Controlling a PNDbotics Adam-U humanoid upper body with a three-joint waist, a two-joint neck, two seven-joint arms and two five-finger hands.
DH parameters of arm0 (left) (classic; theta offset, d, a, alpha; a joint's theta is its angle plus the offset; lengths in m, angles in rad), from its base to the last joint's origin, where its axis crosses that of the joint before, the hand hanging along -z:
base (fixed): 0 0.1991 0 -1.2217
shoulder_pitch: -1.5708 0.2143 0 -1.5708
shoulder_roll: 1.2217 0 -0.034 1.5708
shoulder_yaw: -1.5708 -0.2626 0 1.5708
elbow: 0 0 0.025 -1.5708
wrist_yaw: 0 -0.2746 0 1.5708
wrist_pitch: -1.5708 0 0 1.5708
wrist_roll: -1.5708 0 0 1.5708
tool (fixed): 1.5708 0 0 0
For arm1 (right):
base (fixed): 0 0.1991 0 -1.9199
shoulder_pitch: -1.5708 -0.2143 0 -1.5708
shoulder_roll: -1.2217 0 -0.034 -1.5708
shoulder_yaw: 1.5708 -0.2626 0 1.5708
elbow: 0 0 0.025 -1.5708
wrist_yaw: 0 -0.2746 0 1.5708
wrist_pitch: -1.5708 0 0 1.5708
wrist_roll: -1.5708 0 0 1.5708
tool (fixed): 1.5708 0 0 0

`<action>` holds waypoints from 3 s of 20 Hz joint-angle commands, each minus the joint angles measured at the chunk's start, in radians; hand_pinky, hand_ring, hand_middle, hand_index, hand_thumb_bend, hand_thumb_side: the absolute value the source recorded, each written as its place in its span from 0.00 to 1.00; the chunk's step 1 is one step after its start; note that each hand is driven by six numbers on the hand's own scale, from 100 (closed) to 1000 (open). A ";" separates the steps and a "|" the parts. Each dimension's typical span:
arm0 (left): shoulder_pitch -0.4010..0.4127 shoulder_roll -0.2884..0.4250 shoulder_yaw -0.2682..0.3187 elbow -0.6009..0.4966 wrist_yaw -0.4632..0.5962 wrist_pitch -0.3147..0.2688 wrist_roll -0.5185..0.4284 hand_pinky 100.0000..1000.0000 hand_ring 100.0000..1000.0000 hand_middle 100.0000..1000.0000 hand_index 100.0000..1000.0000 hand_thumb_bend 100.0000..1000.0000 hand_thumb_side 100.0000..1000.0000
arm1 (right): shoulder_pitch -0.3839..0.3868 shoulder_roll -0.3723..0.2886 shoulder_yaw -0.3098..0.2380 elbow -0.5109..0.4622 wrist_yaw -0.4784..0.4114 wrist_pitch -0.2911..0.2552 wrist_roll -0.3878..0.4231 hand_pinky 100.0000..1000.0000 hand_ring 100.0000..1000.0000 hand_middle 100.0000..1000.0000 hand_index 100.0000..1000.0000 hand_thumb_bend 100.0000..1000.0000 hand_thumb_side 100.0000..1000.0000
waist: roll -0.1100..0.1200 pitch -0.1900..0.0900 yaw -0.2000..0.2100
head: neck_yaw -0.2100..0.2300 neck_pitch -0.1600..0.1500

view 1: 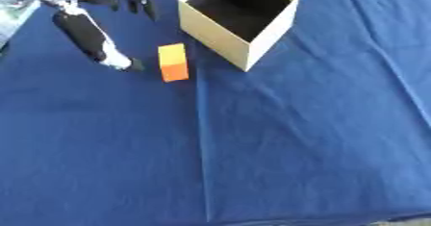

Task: Pick up objects on the table and place them in the box.

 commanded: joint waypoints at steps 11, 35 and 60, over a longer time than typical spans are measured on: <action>-0.064 -0.088 0.006 0.204 -0.060 0.069 -0.012 0.68 0.80 0.79 0.87 0.64 0.41 | -0.012 0.002 -0.009 -0.016 -0.005 0.003 0.005 0.77 0.71 0.63 0.74 0.00 0.78 | 0.001 -0.031 -0.009 | 0.033 0.038; -0.099 -0.209 0.084 0.479 -0.179 0.125 0.102 0.68 0.81 0.80 0.88 0.74 0.45 | -0.043 0.015 -0.010 -0.016 -0.010 0.000 0.007 0.77 0.69 0.62 0.73 0.00 0.79 | 0.022 0.025 -0.059 | 0.071 0.029; -0.102 -0.238 0.118 0.558 -0.220 0.094 0.119 0.55 0.72 0.64 0.75 0.53 0.50 | -0.047 0.022 -0.019 -0.016 -0.009 0.013 -0.006 0.76 0.68 0.61 0.73 0.00 0.81 | 0.037 0.062 -0.092 | 0.089 0.017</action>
